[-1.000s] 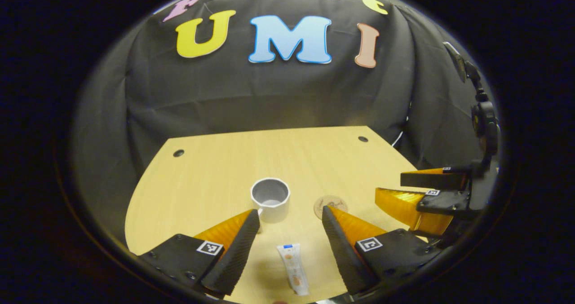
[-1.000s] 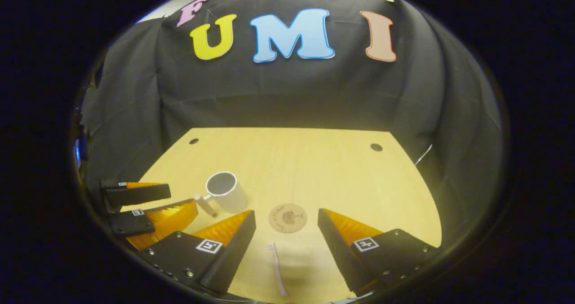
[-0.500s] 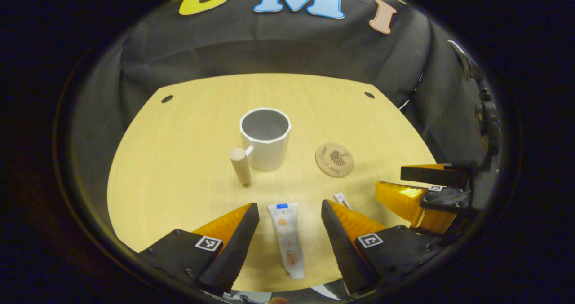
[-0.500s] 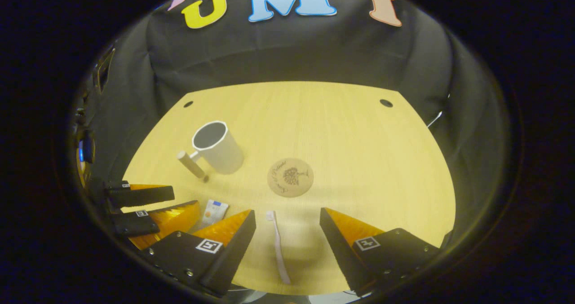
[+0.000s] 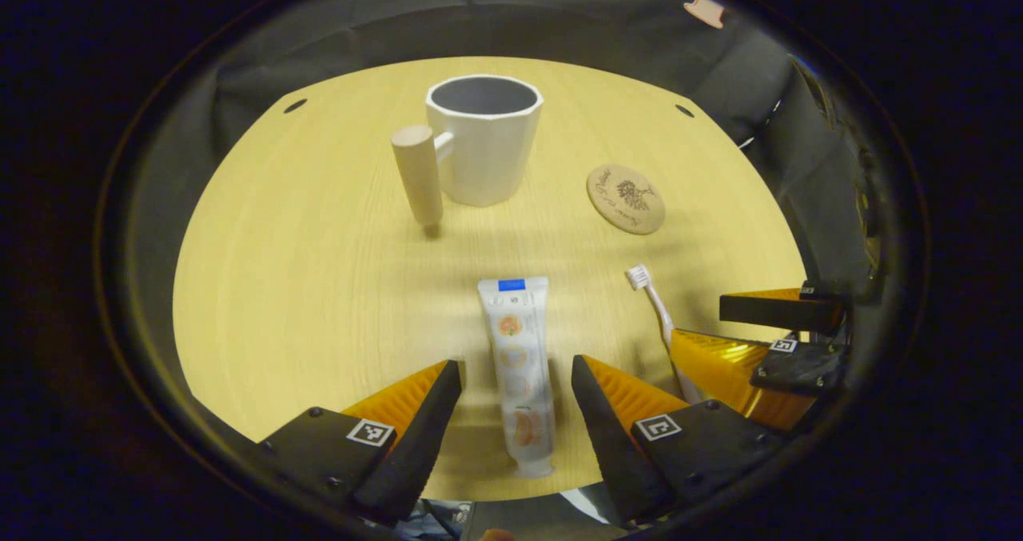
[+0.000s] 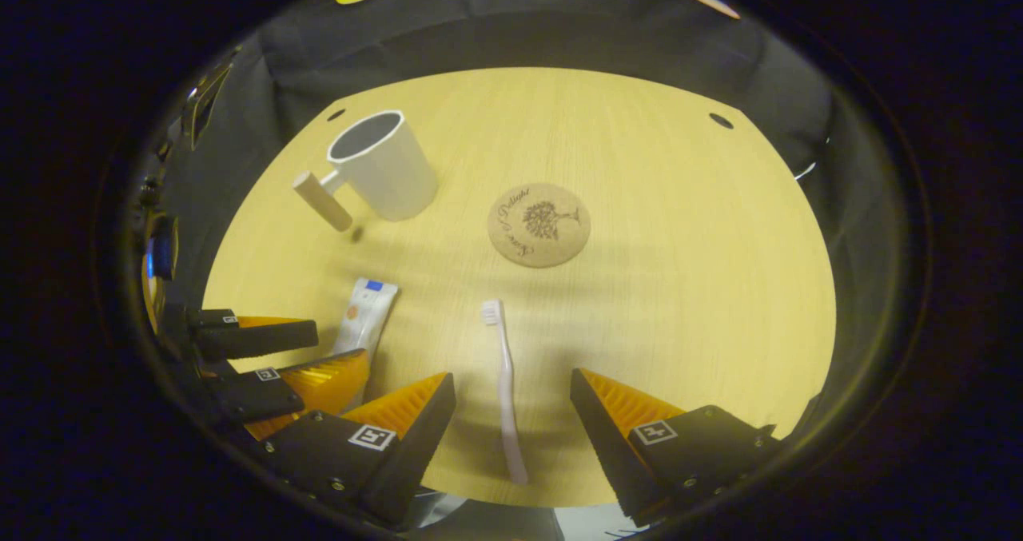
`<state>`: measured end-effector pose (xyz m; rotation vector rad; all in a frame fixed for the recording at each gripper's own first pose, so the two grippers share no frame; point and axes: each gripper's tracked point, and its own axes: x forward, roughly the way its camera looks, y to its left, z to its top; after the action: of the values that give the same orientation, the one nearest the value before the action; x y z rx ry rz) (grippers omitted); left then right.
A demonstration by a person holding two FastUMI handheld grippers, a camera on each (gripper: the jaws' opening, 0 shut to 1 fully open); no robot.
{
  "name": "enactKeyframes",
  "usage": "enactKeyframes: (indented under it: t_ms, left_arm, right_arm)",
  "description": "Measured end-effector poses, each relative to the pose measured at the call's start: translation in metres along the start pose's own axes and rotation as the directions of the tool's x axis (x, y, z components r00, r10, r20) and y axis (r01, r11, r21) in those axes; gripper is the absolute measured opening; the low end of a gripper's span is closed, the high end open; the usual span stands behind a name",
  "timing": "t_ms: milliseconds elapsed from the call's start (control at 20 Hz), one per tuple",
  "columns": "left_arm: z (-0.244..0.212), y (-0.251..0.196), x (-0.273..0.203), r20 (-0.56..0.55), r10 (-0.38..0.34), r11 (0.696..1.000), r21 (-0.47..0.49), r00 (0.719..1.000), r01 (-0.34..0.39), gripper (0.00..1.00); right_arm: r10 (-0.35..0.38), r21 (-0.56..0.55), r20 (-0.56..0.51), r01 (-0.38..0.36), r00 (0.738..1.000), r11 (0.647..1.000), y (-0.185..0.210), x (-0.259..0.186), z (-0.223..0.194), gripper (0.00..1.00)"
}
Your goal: Put the toothbrush and toothpaste on the desktop into the cup, then pick up the cup and place it on the coaster on the desktop.
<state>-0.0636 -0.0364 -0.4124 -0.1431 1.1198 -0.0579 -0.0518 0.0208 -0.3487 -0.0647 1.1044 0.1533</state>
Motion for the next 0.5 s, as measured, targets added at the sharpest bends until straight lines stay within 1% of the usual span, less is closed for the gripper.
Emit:
enactKeyframes:
  t_ms: [100,150,200,250,300,350,400,500]
  left_arm:
    - [-0.005,0.002,0.005,-0.025,0.007,1.0,-0.006,1.0,-0.007,0.94]
    - [-0.009,0.003,0.008,-0.037,0.011,1.0,-0.008,0.999,-0.011,0.96]
    - [-0.011,0.005,0.01,-0.049,0.018,1.0,-0.008,0.999,-0.019,0.92]
    - [-0.013,0.006,0.011,-0.06,0.031,0.999,-0.008,0.998,-0.031,0.92]
    - [-0.011,0.007,0.01,-0.061,0.037,0.999,-0.003,0.997,-0.038,0.96]
    - [-0.011,0.006,0.012,-0.064,0.042,0.999,0.003,0.997,-0.042,0.96]
    - [-0.011,0.007,0.013,-0.072,0.053,0.999,0.012,0.996,-0.052,0.94]
    - [-0.01,0.008,0.014,-0.082,0.076,0.997,0.029,0.994,-0.073,0.94]
  right_arm:
    - [0.004,0.001,-0.034,-0.004,0.999,1.0,0.001,0.006,-0.007,0.91]
    - [0.003,0.003,-0.052,-0.003,0.999,1.0,0.001,0.009,-0.01,0.91]
    - [0.0,0.005,-0.068,0.0,0.998,1.0,0.001,0.013,-0.013,0.92]
    - [-0.003,0.006,-0.079,0.004,0.997,1.0,0.0,0.014,-0.015,0.92]
    - [-0.012,0.001,-0.093,0.012,0.996,1.0,-0.002,0.016,-0.018,0.92]
    - [-0.019,-0.005,-0.104,0.018,0.994,1.0,-0.004,0.018,-0.02,0.94]
    - [-0.033,-0.013,-0.113,0.032,0.993,0.999,-0.006,0.019,-0.022,0.92]
    - [-0.044,-0.02,-0.115,0.042,0.992,0.999,-0.007,0.021,-0.02,0.9]
